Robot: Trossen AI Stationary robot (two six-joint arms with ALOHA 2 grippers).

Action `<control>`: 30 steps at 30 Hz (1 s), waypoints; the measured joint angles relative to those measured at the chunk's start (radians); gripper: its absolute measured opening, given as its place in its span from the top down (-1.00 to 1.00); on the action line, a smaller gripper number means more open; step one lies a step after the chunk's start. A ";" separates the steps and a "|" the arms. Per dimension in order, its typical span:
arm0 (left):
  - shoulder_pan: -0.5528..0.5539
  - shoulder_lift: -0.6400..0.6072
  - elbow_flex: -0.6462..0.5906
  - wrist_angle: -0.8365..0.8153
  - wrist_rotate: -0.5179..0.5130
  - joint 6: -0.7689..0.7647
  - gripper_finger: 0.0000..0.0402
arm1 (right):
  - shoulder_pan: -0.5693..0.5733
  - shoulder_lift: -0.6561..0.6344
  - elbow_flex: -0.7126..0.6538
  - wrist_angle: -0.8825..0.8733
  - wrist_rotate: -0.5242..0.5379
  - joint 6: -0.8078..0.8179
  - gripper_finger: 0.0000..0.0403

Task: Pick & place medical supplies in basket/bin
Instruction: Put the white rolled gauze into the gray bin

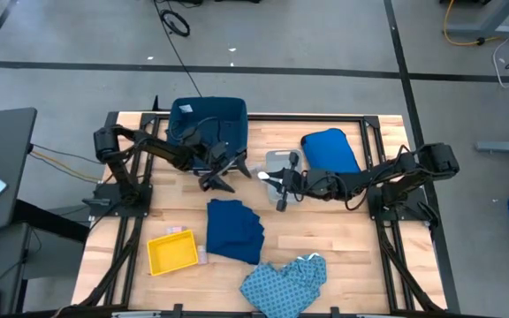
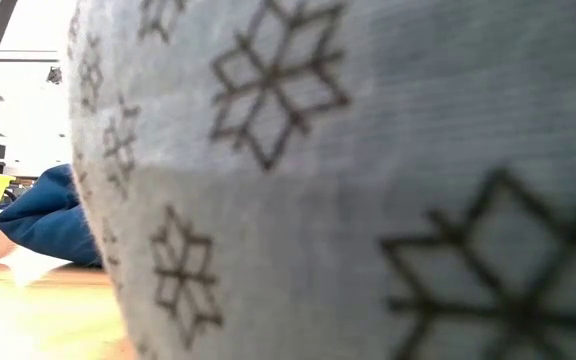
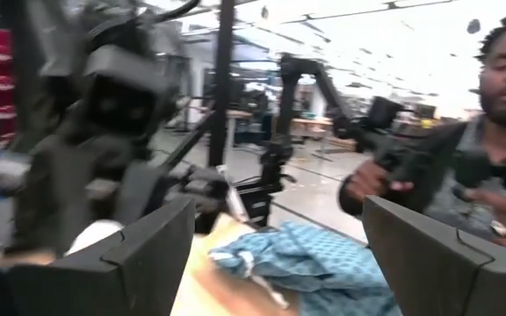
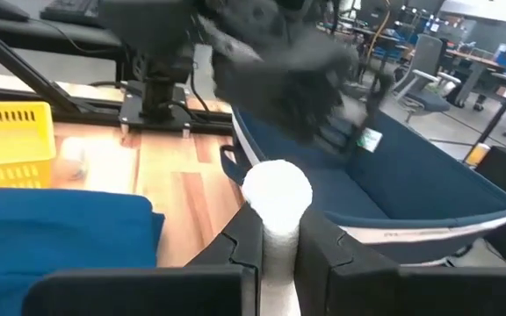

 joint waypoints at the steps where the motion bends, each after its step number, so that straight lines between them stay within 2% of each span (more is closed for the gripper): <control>1: -0.006 -0.013 0.000 -0.001 0.017 -0.004 -0.64 | 0.000 0.000 0.000 -0.009 0.008 0.000 0.83; 5: -0.043 -0.041 0.000 -0.016 0.037 -0.008 -0.64 | 0.000 0.000 0.000 -0.025 0.014 0.000 0.83; 9: -0.066 -0.042 0.000 -0.078 -0.039 0.023 -0.64 | 0.000 0.000 0.000 -0.025 0.014 0.000 0.83; 12: -0.043 -0.045 0.000 -0.141 -0.106 0.038 -0.64 | 0.000 0.000 0.000 -0.025 0.014 0.000 0.83; 16: 0.007 -0.090 0.000 -0.316 -0.211 0.084 -0.64 | 0.000 0.000 0.000 -0.028 0.014 0.000 0.83; 21: 0.002 -0.210 -0.001 -0.689 -0.489 0.303 -0.64 | 0.000 -0.001 0.000 -0.034 0.013 0.000 0.83; 23: -0.024 -0.259 -0.001 -0.788 -0.578 0.386 -0.64 | 0.000 -0.001 0.000 -0.039 0.013 0.000 0.83; 26: -0.068 -0.328 -0.002 -0.837 -0.609 0.437 -0.64 | 0.000 -0.001 0.000 -0.039 0.013 0.000 0.83; 30: -0.117 -0.423 -0.075 -0.766 -0.636 0.458 -0.64 | 0.000 -0.001 0.000 -0.048 0.012 0.000 0.83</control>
